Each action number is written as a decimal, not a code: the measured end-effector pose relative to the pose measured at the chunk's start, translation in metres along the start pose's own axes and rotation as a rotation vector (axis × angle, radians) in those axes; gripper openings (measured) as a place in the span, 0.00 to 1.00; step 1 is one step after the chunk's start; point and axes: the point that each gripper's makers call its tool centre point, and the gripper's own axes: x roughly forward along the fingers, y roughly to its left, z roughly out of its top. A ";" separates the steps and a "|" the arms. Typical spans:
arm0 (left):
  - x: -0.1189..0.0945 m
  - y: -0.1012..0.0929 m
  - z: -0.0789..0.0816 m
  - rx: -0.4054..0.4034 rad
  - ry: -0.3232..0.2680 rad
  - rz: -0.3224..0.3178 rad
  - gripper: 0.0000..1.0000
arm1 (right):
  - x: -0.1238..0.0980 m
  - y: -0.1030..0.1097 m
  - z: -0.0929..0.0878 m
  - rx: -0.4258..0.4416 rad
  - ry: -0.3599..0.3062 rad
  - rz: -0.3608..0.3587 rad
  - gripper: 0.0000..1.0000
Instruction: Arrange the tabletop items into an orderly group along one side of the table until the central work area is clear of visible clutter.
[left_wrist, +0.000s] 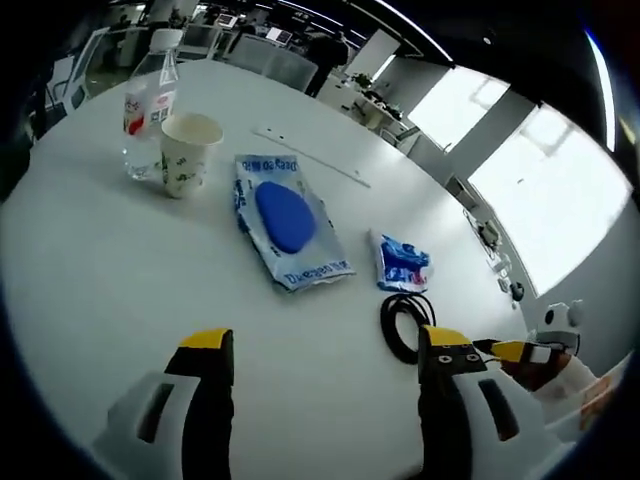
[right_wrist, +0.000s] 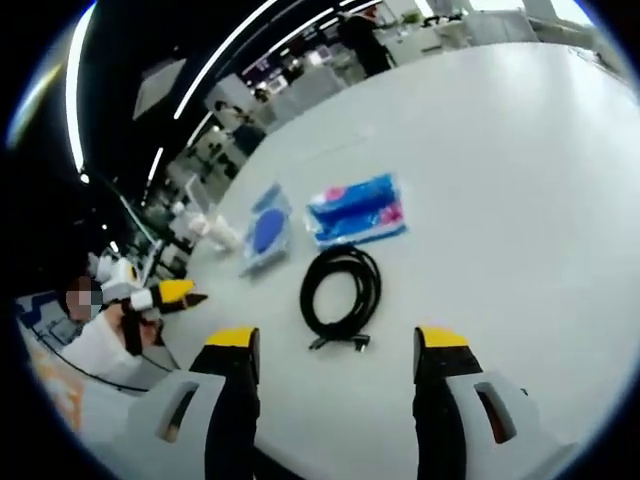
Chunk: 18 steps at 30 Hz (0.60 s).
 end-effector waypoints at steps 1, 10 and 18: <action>0.000 -0.001 0.000 0.001 0.000 -0.002 0.76 | 0.002 0.002 0.000 0.001 0.001 0.005 0.60; -0.008 0.011 -0.010 -0.029 -0.007 0.011 0.76 | 0.017 0.020 0.007 0.062 0.031 0.051 0.58; -0.009 0.021 -0.011 -0.070 -0.023 0.025 0.75 | 0.048 0.062 0.021 0.033 0.077 0.145 0.57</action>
